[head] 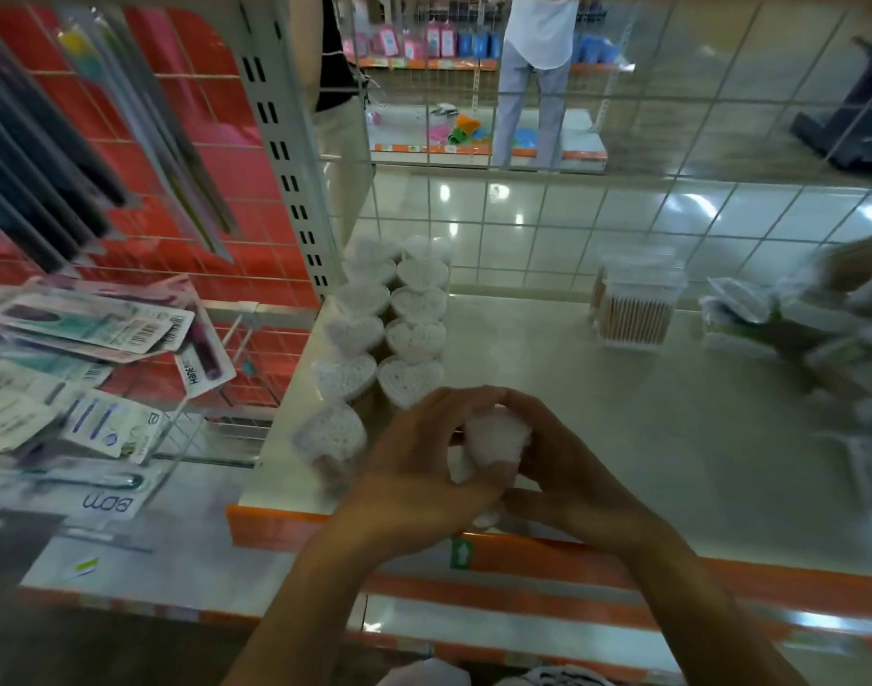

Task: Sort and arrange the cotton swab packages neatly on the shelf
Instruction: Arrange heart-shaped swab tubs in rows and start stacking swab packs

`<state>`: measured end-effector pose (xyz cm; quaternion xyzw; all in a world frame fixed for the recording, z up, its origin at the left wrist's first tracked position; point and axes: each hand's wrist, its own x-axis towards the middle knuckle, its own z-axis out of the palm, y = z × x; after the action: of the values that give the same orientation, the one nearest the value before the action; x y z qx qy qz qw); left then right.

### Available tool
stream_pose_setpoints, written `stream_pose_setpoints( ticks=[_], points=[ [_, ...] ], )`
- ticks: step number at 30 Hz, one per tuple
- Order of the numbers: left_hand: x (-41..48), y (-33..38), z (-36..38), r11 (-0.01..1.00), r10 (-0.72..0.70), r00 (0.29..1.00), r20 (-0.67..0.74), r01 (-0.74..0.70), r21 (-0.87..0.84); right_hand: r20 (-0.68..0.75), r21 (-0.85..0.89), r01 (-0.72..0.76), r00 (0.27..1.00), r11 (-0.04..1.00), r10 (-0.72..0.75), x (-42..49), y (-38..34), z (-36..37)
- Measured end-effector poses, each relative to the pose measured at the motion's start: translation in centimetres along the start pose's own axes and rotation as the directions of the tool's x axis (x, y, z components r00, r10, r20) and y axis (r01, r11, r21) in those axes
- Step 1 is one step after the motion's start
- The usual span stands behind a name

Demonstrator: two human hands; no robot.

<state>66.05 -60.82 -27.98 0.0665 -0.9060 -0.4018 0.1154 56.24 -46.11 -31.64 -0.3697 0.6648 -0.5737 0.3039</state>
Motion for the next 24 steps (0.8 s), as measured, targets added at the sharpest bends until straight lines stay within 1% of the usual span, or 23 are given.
stream_pose_setpoints(
  ticks=[4,6,8,10,11,13,14,15,18,20,24],
  points=[
    [-0.5,0.1,-1.0,0.999,0.012,0.999,0.048,-0.014,0.039,0.016,-0.059,-0.009,1.0,0.998,0.01,0.4,-0.3,0.2],
    [-0.7,0.3,-1.4,0.995,0.022,0.999,0.035,-0.025,0.092,0.001,-0.127,-0.029,1.0,0.991,0.029,0.9,-0.4,0.6],
    [-0.8,0.2,-1.9,0.99,0.036,0.999,0.009,-0.037,0.138,-0.048,-0.2,-0.051,0.998,0.979,0.043,1.1,-0.5,1.2],
    [-0.9,0.0,-2.6,0.987,0.03,0.999,-0.045,-0.022,0.158,-0.095,-0.251,-0.052,0.995,0.967,0.029,1.2,-0.4,1.8],
    [-1.0,-0.2,-3.0,0.987,0.024,0.996,-0.092,-0.009,0.16,-0.113,-0.248,-0.04,0.994,0.968,0.012,1.1,-0.3,2.2],
    [-1.0,-0.8,-4.1,0.981,0.062,0.973,-0.221,-0.018,0.195,-0.147,-0.254,-0.001,0.988,0.967,-0.038,1.1,0.1,3.1],
    [-1.0,-1.0,-4.7,0.977,0.08,0.954,-0.288,-0.017,0.214,-0.169,-0.29,0.012,0.984,0.957,-0.064,1.1,0.2,3.6],
    [-1.0,-1.3,-5.3,0.977,0.065,0.935,-0.347,0.011,0.213,-0.187,-0.34,0.019,0.978,0.94,-0.088,1.2,0.4,4.1],
    [-1.2,-2.3,-6.6,0.972,-0.09,0.882,-0.463,0.18,0.153,-0.193,-0.45,0.016,0.974,0.893,-0.115,1.5,0.4,5.3],
    [-1.5,-2.9,-7.1,0.953,-0.166,0.862,-0.48,0.265,0.147,-0.188,-0.486,0.001,0.976,0.874,-0.106,1.6,0.2,5.6],
    [-1.9,-3.6,-7.3,0.924,-0.238,0.867,-0.437,0.341,0.174,-0.162,-0.533,0.003,0.981,0.846,-0.106,1.5,-0.1,5.8]
  ],
)
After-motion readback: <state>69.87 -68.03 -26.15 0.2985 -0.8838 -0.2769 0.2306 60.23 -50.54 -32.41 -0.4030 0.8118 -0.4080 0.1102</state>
